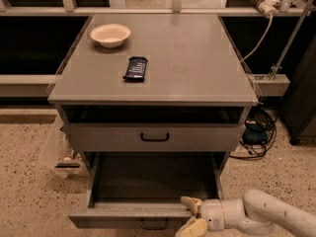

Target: Open middle drawer

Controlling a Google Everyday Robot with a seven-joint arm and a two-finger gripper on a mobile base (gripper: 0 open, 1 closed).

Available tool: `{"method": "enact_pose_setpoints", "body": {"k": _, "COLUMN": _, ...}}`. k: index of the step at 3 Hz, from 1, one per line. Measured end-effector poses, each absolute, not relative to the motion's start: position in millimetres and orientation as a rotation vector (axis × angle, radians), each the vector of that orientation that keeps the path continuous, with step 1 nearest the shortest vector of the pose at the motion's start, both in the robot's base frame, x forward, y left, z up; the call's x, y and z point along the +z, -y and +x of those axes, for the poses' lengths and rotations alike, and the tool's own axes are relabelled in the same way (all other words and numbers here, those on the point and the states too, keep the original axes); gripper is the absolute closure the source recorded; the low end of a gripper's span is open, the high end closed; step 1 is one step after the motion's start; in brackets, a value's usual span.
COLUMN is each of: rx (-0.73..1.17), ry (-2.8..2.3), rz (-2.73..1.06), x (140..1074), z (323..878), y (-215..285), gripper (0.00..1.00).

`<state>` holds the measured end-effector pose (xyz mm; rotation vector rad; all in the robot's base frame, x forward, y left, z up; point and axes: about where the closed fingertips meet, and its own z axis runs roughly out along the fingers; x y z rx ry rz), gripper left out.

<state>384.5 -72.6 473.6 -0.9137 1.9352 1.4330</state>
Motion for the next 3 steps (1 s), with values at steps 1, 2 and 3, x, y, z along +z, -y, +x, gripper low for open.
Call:
{"method": "enact_pose_setpoints", "body": {"k": 1, "rx": 1.359, "ry": -1.863, "rz": -0.752, "x": 495.5, "z": 377.7, "y": 111.5, "gripper": 0.0}}
{"method": "enact_pose_setpoints", "body": {"k": 2, "rx": 1.094, "ry": -1.8, "rz": -0.745, "x": 538.2, "z": 413.1, "y": 168.6, "gripper": 0.0}}
{"method": "enact_pose_setpoints", "body": {"k": 3, "rx": 1.094, "ry": -1.8, "rz": -0.745, "x": 538.2, "z": 413.1, "y": 168.6, "gripper": 0.0}}
